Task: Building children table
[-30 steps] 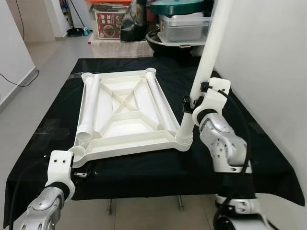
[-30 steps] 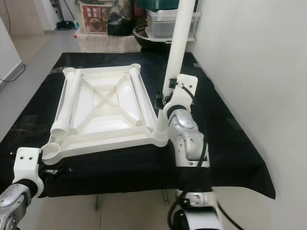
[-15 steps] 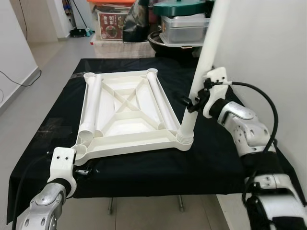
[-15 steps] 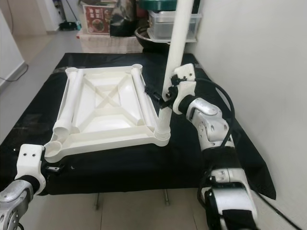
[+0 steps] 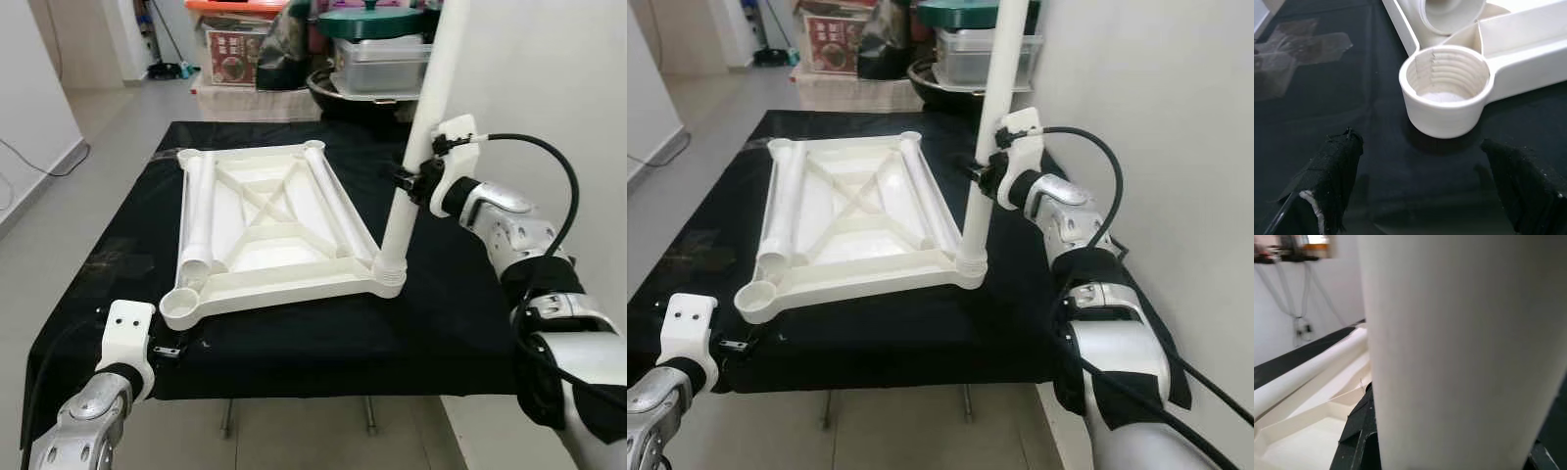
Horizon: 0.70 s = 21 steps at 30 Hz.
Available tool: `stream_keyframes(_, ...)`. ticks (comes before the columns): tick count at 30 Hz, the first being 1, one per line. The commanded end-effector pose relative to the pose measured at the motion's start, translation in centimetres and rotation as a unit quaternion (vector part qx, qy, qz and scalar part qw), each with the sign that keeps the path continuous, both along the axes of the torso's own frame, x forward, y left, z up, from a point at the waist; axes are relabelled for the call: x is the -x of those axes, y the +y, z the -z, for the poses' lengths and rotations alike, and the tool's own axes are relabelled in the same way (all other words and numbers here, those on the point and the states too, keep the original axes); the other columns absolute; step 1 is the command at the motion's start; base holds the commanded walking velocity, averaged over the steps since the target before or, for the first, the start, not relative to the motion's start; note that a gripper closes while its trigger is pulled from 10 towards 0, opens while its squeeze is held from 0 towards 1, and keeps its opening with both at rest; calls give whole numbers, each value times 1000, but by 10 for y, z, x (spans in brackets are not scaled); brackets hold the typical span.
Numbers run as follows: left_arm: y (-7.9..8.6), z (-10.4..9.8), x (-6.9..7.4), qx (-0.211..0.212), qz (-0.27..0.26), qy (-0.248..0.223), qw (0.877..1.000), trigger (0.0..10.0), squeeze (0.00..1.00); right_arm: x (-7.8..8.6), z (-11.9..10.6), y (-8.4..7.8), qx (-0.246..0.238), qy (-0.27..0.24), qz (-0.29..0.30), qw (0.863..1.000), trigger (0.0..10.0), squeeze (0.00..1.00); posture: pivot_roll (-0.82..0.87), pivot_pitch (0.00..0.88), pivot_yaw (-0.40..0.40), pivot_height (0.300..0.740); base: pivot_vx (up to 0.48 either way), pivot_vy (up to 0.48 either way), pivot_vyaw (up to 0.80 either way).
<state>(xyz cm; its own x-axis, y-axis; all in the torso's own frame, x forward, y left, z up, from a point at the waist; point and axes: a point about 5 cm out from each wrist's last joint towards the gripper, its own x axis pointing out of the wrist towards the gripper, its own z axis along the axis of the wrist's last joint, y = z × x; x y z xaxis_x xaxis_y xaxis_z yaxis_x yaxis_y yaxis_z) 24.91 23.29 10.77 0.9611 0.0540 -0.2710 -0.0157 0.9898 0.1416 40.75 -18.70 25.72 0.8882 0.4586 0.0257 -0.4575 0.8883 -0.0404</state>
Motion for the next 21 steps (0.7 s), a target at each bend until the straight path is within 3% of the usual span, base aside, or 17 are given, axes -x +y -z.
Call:
stream_keyframes(1,-2,2,2,-2,8,7,1000,10000,0,0,31,-6,-3,64,67,996,0,0,112,0,-55,740,0,0,0)
stream_keyframes(2,-2,2,2,-2,8,7,1000,10000,0,0,31,-6,-3,64,67,996,0,0,112,0,-55,740,0,0,0)
stream_keyframes(4,-1,2,2,-3,10,8,1000,10000,0,1,53,-8,-31,112,196,974,0,0,111,0,-54,740,0,0,0)
stream_keyframes(6,-1,1,1,-3,10,8,1000,10000,0,3,58,-7,-38,126,232,964,0,0,112,0,-52,740,0,0,0)
stream_keyframes(7,-1,1,1,-3,10,8,1000,10000,0,6,62,2,-54,132,270,952,0,0,109,0,-48,740,0,0,0)
stream_keyframes(8,-3,1,0,-1,11,7,1000,10000,0,11,59,34,-98,122,295,943,0,0,105,0,-43,740,0,0,0)
stream_keyframes(9,-4,1,0,1,12,7,1000,10000,0,14,57,48,-115,119,298,940,0,0,105,0,-43,740,0,0,0)
stream_keyframes(10,-4,1,0,1,12,7,1000,10000,0,14,57,48,-115,119,298,940,0,0,105,0,-43,740,0,0,0)
stream_keyframes(11,-6,1,-1,2,13,7,1000,10000,0,15,53,57,-124,113,294,941,1255,0,106,0,-41,740,0,0,0)
stream_keyframes(12,-8,0,-2,5,15,5,1000,10000,0,15,44,71,-131,101,277,946,1255,0,114,0,-37,740,0,0,0)
stream_keyframes(13,-8,0,-2,5,15,5,1000,10000,0,15,44,71,-131,101,277,946,1255,0,114,0,-37,740,0,0,0)
stream_keyframes(14,-12,-1,-4,8,20,2,1000,10000,0,13,30,92,-122,99,237,959,10000,0,104,0,-39,740,0,0,0)
stream_keyframes(15,-12,-1,-4,8,21,1,1000,10000,0,14,23,96,-119,89,220,964,10000,0,102,0,-46,740,0,0,0)
stream_keyframes(16,-12,-1,-5,8,21,1,1000,10000,0,14,20,96,-127,81,213,965,10000,200,101,0,-47,740,0,0,0)
stream_keyframes(17,-12,-1,-5,8,21,1,1000,10000,0,14,20,96,-127,81,213,965,10000,200,101,0,-47,740,0,0,0)
stream_keyframes(18,-11,-1,-6,9,20,1,1000,10000,0,17,15,93,-144,72,205,965,10000,1000,95,0,-49,740,0,0,0)
stream_keyframes(21,-11,0,-6,10,17,0,1000,10000,0,19,10,86,-136,69,198,968,10000,1000,90,0,-50,740,0,0,0)
